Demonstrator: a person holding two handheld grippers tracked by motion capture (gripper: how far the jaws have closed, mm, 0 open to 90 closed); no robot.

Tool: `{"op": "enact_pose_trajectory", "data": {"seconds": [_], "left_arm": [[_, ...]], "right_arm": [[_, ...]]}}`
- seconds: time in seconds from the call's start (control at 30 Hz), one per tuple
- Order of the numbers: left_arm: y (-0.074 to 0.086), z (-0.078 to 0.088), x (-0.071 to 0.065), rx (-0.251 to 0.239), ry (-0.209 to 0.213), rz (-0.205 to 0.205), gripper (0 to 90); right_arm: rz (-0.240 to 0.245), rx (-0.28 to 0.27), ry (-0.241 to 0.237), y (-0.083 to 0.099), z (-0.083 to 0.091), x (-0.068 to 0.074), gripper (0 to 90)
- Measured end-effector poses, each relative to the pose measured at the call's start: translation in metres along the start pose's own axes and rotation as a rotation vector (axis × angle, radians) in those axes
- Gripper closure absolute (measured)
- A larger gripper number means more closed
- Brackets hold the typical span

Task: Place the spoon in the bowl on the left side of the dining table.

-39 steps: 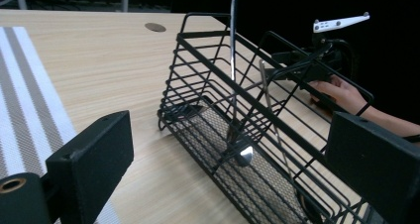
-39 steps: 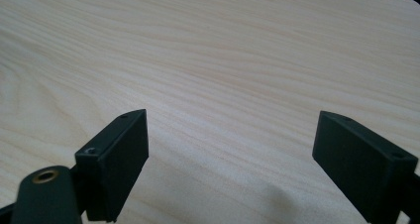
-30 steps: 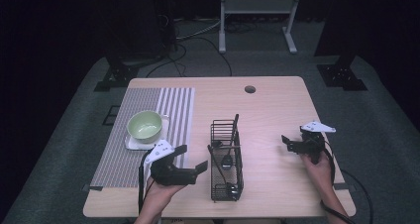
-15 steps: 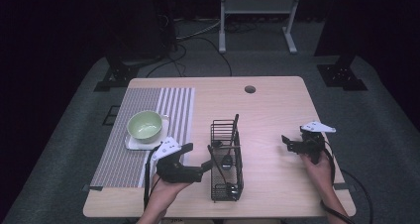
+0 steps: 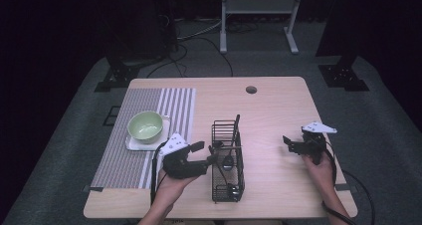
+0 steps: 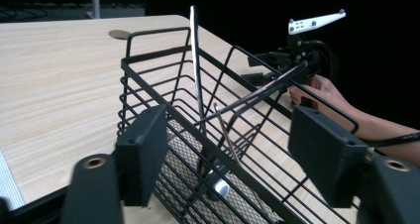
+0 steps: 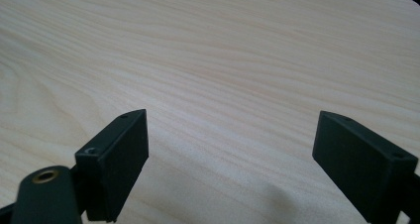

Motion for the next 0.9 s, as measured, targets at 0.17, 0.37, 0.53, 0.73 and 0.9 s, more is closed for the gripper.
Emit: {"op": "enact_pose_trajectory", "data": {"seconds": [0.17,0.37,0.53,0.73,0.9], "left_arm": [[-0.001,-0.001,-0.001,-0.002,0.019,-0.010,46.8],[-0.001,0.001,0.001,-0.016,0.041,-0.010,65.0],[-0.001,0.004,0.002,-0.039,0.044,-0.033,81.3],[-0.001,0.008,-0.001,-0.086,0.065,-0.037,85.6],[-0.003,0.011,-0.003,-0.112,0.110,-0.002,88.0]], "right_arm": [[-0.003,-0.001,-0.004,0.000,0.000,0.000,13.1],[-0.002,0.001,-0.002,0.000,0.000,0.000,13.1],[-0.003,0.001,-0.004,0.000,0.000,0.000,13.1],[-0.001,0.005,-0.006,0.000,0.000,0.000,13.1],[0.000,0.005,-0.004,0.000,0.000,0.000,13.2]]}}
Point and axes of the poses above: each handheld gripper's, and its own axes: z roughly backward along the jaws, y roughly out of its underside, x roughly to its left, the point moved 1 cm from there along -z, roughly forward along the jaws, and after that the axes turned 1 degree about -y, right-handed, at the moved point
